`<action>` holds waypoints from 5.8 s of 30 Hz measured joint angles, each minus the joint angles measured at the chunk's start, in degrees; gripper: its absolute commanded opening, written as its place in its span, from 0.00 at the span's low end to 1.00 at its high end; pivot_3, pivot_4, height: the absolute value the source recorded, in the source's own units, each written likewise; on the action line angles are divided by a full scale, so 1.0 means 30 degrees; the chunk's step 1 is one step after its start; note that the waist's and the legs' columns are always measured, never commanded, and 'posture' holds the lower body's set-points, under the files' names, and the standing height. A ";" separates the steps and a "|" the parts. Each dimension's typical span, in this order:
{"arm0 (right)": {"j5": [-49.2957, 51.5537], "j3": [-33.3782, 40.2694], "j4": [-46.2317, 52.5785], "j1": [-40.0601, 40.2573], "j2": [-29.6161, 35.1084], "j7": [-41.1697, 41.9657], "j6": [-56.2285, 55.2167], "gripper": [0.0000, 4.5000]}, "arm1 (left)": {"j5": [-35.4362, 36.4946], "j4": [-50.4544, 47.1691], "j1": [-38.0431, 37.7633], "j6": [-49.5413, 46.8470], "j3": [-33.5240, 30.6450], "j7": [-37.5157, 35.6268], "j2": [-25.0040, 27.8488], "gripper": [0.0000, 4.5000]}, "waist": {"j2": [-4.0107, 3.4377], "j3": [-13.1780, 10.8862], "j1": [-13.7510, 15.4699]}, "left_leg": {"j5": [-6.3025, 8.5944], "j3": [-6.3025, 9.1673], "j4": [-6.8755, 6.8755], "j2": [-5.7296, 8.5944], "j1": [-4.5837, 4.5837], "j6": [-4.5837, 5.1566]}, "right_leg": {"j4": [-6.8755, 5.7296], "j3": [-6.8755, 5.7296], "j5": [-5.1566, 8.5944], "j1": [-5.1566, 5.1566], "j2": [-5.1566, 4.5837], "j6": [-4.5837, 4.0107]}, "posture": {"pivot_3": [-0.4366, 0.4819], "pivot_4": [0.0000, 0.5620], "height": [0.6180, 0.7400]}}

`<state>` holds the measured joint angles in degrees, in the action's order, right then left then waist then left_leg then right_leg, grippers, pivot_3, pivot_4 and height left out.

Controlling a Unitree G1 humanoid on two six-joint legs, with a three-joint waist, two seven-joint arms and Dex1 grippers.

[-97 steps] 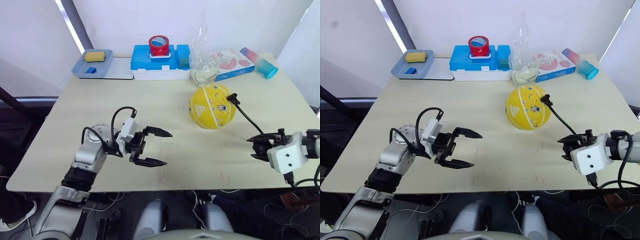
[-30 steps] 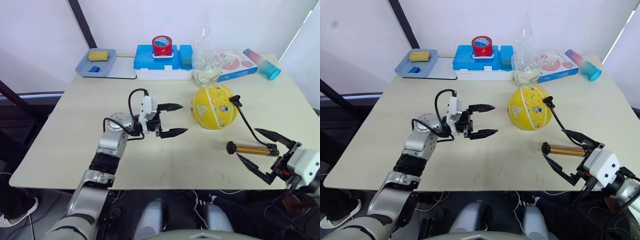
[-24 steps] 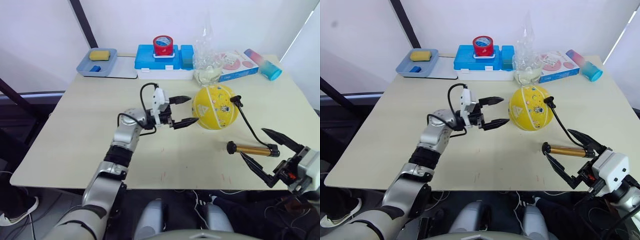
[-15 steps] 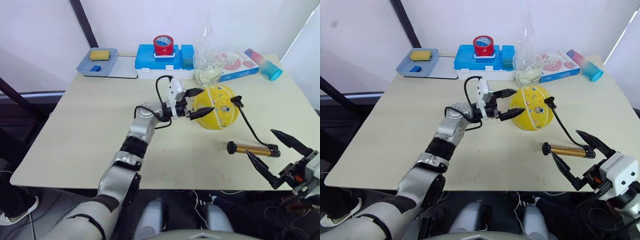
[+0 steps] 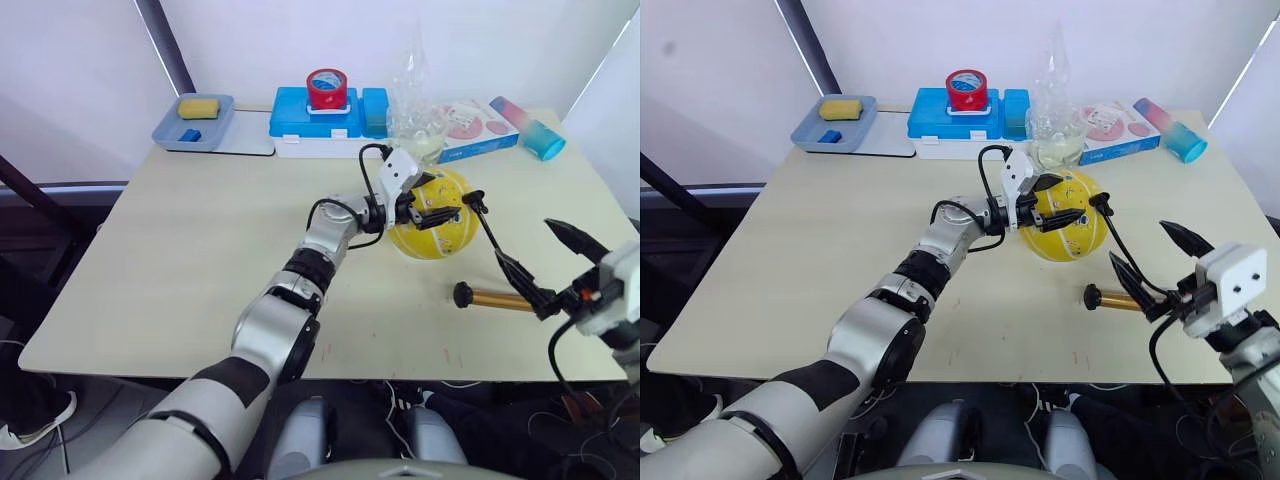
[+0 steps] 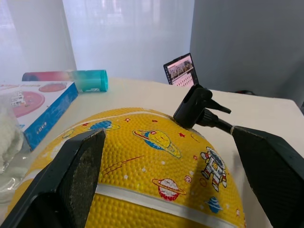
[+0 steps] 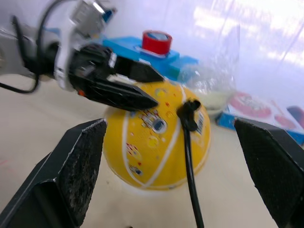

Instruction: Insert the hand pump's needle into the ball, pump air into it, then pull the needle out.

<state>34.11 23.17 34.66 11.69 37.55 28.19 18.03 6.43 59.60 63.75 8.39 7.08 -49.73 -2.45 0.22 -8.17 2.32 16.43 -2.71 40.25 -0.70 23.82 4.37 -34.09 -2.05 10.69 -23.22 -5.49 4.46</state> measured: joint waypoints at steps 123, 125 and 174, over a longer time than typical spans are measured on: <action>-0.2100 -0.1957 -0.6188 -0.9717 0.1369 0.0498 0.7164 0.01 | 0.0711 -0.6776 -0.3226 0.0000 -0.0817 -0.3832 0.2396 1.00 | 0.0012 0.0137 -0.0265 | -0.0008 0.0027 -0.0007 0.0090 0.0109 0.0053 | -0.0150 -0.0087 -0.0023 -0.0137 -0.0148 0.0052 | 0.48 0.27 0.97; -0.2274 -0.1925 -0.5802 -0.8982 0.1047 0.0414 0.6479 0.01 | 0.1310 -0.8307 -0.4227 -0.0949 -0.0794 -0.5089 0.3679 1.00 | 0.0010 0.0137 -0.0340 | -0.0042 0.0025 -0.0007 0.0091 0.0106 -0.0006 | -0.0150 -0.0084 -0.0028 -0.0133 -0.0148 0.0062 | 0.48 0.27 0.97; -0.6374 -0.4473 -0.6981 -0.2462 0.0933 0.5885 -0.3799 0.99 | 0.8466 -1.8957 -1.3946 -0.6251 -0.2417 -1.2377 1.2984 1.00 | -0.0044 0.0050 -0.0453 | -0.0099 -0.0019 -0.0007 0.0005 -0.0005 -0.0100 | -0.0198 0.0015 0.0016 -0.0084 -0.0106 0.0011 | 0.48 0.27 0.97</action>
<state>14.98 9.75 13.72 4.30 40.35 45.84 6.63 31.83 2.73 21.91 -10.36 -0.17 -86.86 36.50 0.09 -8.02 0.96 16.13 -2.77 40.23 -0.69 23.81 4.07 -34.68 -2.01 10.73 -23.47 -5.81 4.49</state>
